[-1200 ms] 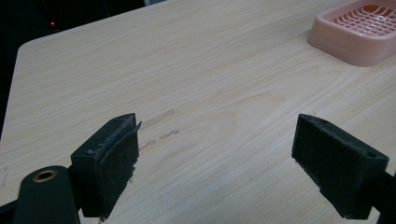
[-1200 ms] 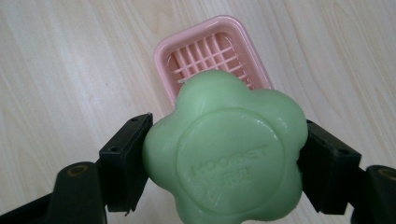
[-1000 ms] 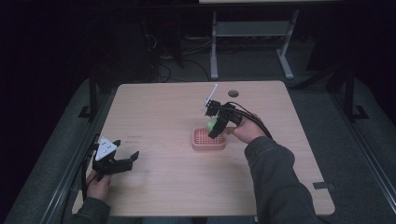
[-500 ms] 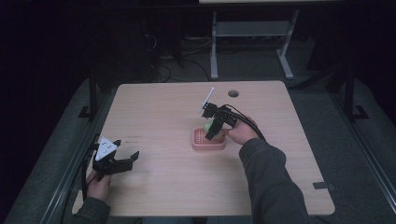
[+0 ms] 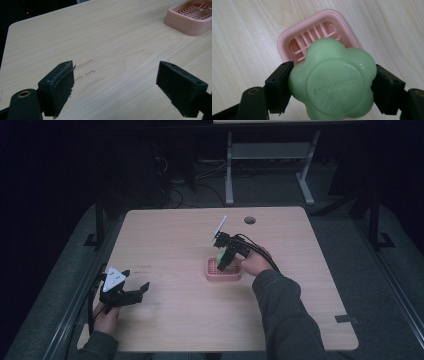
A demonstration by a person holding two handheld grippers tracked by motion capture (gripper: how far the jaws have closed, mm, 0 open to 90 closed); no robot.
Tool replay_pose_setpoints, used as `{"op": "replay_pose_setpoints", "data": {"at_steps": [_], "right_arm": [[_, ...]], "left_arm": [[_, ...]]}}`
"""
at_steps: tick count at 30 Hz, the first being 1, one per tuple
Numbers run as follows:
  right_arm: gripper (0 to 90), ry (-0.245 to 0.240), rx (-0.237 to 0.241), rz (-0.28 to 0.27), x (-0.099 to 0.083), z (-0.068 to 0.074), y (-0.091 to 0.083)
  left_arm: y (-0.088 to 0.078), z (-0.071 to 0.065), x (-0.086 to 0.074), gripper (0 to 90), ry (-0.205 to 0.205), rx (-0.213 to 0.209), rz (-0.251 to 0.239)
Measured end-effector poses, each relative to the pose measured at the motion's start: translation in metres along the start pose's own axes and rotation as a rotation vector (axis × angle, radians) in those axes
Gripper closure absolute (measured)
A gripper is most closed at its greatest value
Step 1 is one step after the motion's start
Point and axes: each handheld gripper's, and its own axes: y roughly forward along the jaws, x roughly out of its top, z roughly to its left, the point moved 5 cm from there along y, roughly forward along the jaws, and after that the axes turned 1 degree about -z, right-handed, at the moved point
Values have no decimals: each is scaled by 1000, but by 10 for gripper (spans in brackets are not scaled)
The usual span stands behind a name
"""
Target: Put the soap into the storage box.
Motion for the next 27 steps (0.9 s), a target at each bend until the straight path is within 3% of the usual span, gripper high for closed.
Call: {"op": "replay_pose_setpoints", "data": {"at_steps": [27], "right_arm": [[254, 31, -1, 15, 1, 0, 14]], "left_arm": [[-1, 0, 0, 143, 3, 0, 3]]}}
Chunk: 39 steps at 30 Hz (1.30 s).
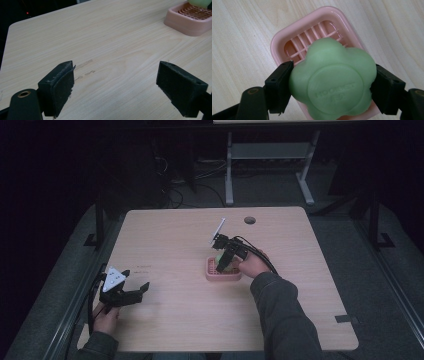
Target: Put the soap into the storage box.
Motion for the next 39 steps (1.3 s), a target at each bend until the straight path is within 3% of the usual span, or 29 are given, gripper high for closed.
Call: {"op": "replay_pose_setpoints", "data": {"at_steps": [17, 39], "right_arm": [[253, 6, 7, 28, -2, 0, 5], [256, 20, 21, 9, -2, 0, -2]], "left_arm": [[0, 0, 0, 143, -3, 3, -1], [0, 0, 0, 143, -3, 3, -4]]}}
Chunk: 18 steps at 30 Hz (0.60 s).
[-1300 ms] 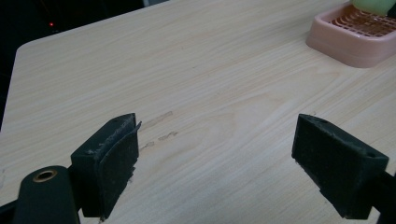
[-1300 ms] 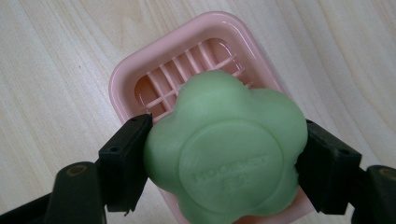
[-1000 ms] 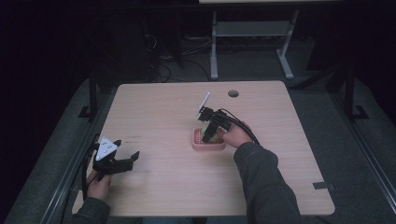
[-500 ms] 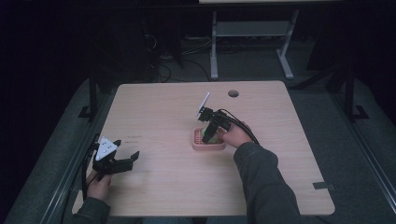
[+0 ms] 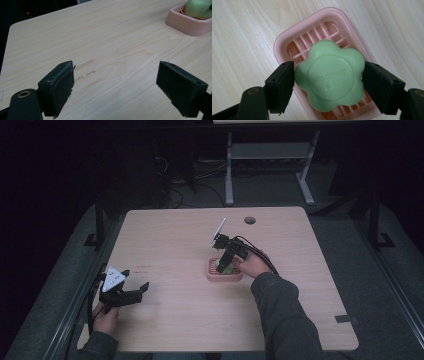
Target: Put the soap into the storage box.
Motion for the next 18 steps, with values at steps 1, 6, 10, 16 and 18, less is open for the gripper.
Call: {"op": "replay_pose_setpoints", "data": {"at_steps": [1, 6, 10, 16, 18], "right_arm": [[256, -1, 1, -4, 0, 0, -1], [256, 5, 1, -13, -1, -1, -4], [255, 6, 7, -22, -2, -1, -7], [256, 8, 7, -34, -4, -1, -12], [255, 5, 7, -38, -4, -1, -13]], "left_arm": [[0, 0, 0, 143, 0, 0, 0], [0, 0, 0, 144, -2, 0, 0], [0, 0, 0, 143, 0, 0, 1], [0, 0, 0, 143, -1, 2, -1], [0, 0, 0, 143, -1, 2, 0]]}}
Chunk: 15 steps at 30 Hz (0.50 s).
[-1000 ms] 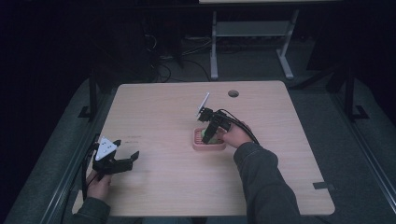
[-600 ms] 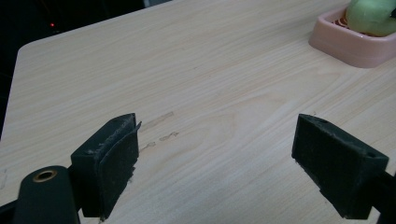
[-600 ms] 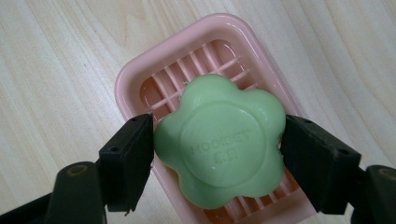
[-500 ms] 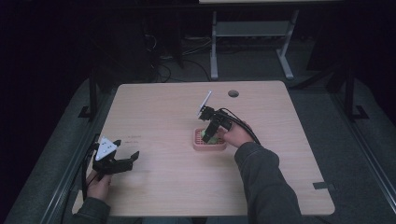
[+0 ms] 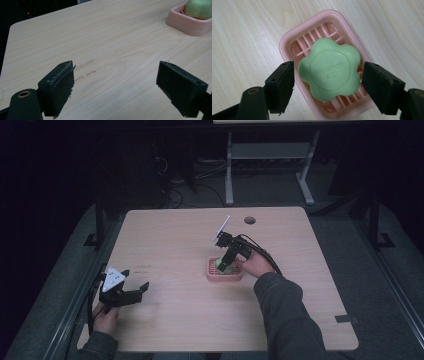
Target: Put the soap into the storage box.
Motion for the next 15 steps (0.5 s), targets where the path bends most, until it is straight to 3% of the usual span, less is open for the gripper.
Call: {"op": "replay_pose_setpoints", "data": {"at_steps": [15], "right_arm": [[255, 23, -3, -48, -12, -2, -13]], "left_arm": [[0, 0, 0, 143, -2, -1, 3]]}}
